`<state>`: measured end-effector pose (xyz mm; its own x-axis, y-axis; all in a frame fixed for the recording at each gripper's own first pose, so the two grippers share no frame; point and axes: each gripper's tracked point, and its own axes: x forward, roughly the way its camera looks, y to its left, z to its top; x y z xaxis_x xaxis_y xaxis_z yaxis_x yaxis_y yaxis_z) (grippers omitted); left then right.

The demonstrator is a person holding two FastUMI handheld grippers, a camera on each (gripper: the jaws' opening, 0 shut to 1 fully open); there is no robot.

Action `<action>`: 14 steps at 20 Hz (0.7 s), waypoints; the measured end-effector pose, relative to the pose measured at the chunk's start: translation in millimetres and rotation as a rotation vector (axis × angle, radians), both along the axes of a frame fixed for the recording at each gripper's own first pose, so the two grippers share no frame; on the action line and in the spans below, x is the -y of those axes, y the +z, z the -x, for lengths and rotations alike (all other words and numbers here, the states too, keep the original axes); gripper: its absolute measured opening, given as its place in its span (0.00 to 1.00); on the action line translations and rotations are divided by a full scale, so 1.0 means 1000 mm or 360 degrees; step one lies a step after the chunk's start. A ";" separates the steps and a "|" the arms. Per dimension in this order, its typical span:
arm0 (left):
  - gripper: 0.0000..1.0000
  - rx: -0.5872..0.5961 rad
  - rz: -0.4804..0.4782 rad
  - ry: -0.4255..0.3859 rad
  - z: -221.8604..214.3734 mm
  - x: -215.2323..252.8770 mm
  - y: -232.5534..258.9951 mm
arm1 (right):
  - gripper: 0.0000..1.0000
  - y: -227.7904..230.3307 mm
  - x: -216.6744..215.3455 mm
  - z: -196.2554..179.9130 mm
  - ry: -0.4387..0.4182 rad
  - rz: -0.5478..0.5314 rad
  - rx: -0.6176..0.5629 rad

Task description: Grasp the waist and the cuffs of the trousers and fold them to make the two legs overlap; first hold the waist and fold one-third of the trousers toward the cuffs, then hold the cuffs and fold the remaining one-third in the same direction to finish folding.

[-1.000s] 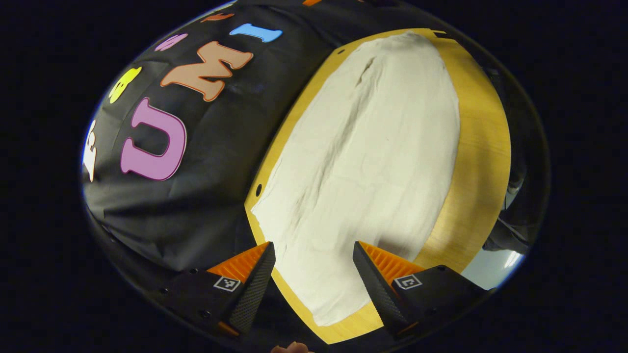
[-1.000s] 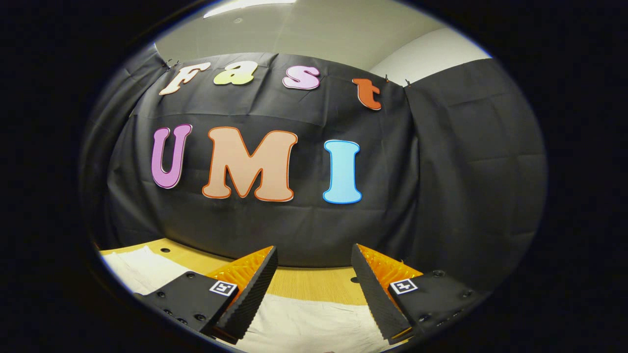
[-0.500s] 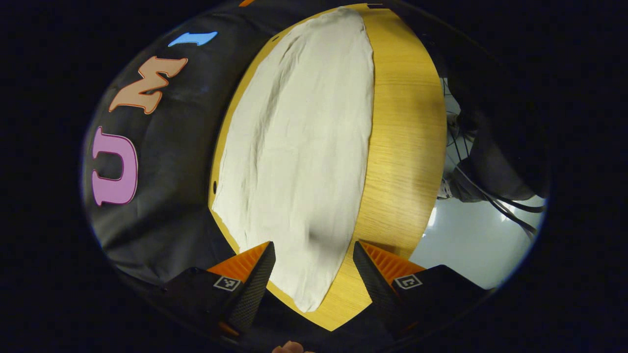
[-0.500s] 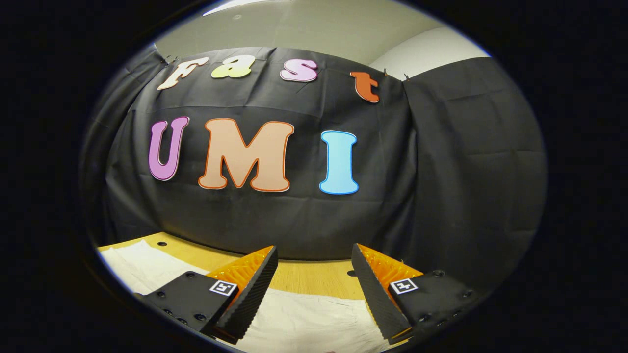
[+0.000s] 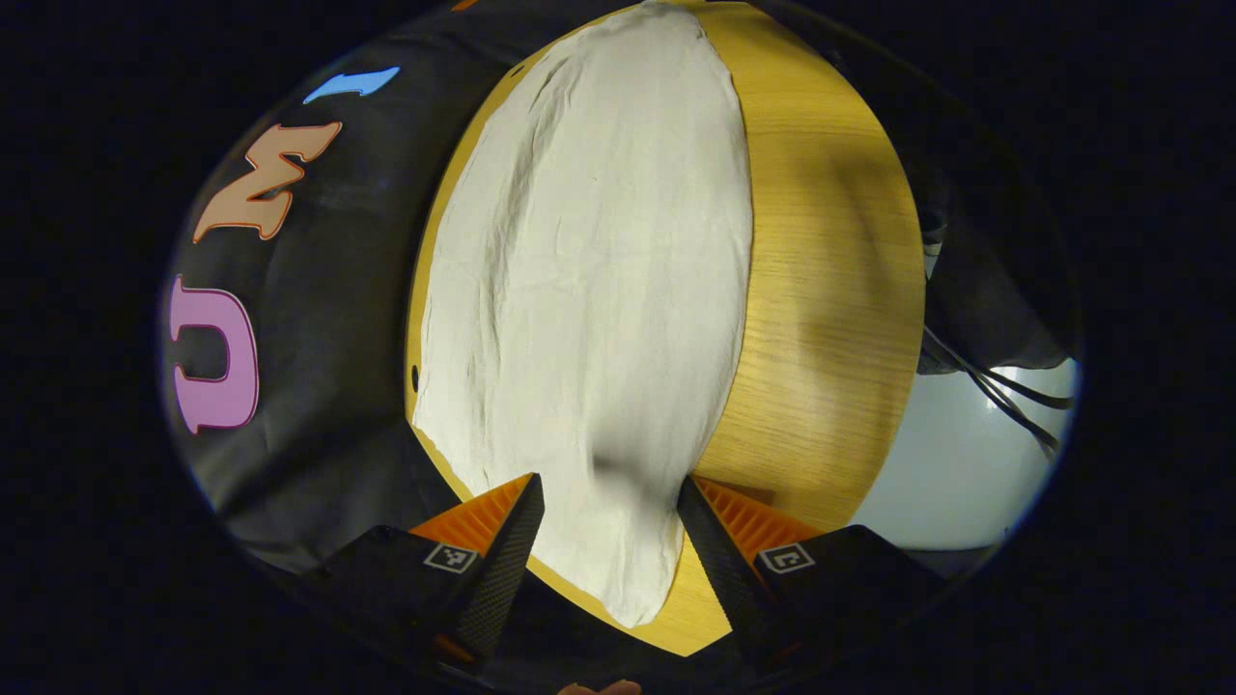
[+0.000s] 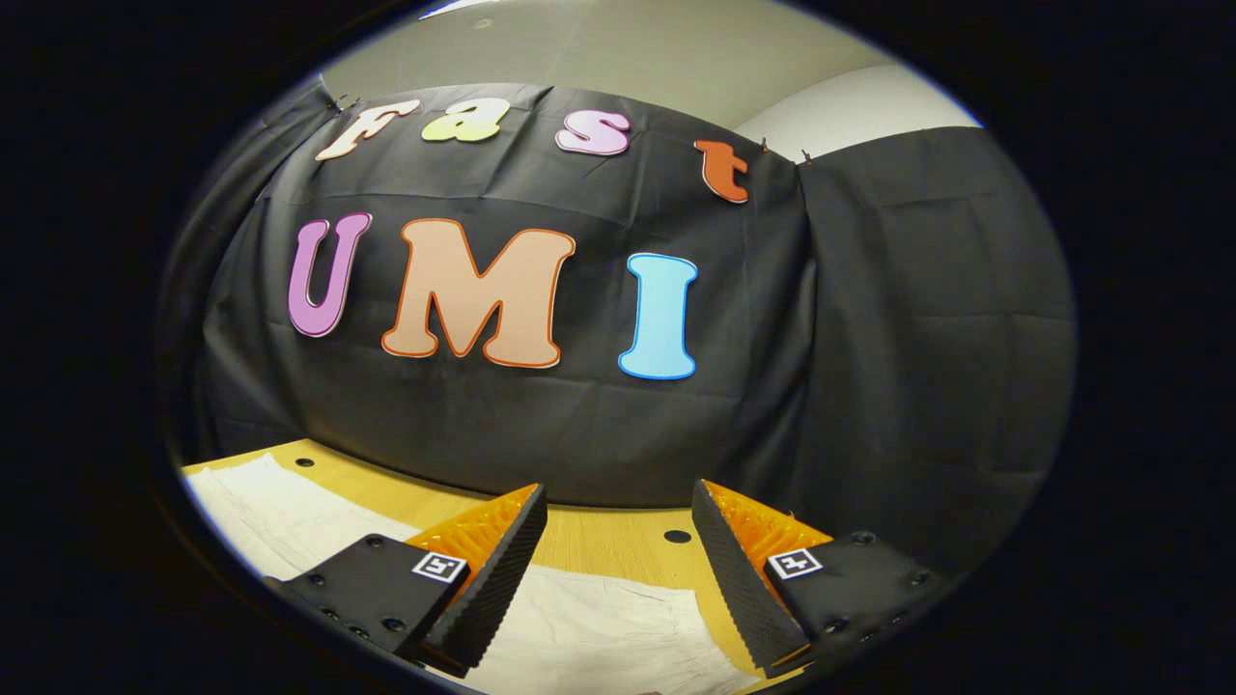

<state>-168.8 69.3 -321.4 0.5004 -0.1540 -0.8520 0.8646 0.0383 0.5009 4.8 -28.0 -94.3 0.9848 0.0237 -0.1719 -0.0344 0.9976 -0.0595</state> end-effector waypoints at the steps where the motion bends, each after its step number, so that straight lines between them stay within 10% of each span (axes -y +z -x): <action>1: 0.89 -0.0006 -0.0011 -0.0002 -0.001 0.000 -0.004 | 0.97 -0.001 0.000 0.000 0.0005 0.0011 -0.0003; 14: 0.03 -0.0030 -0.0037 0.0063 0.003 0.001 -0.022 | 0.97 -0.038 0.026 0.034 0.0122 0.0393 -0.0140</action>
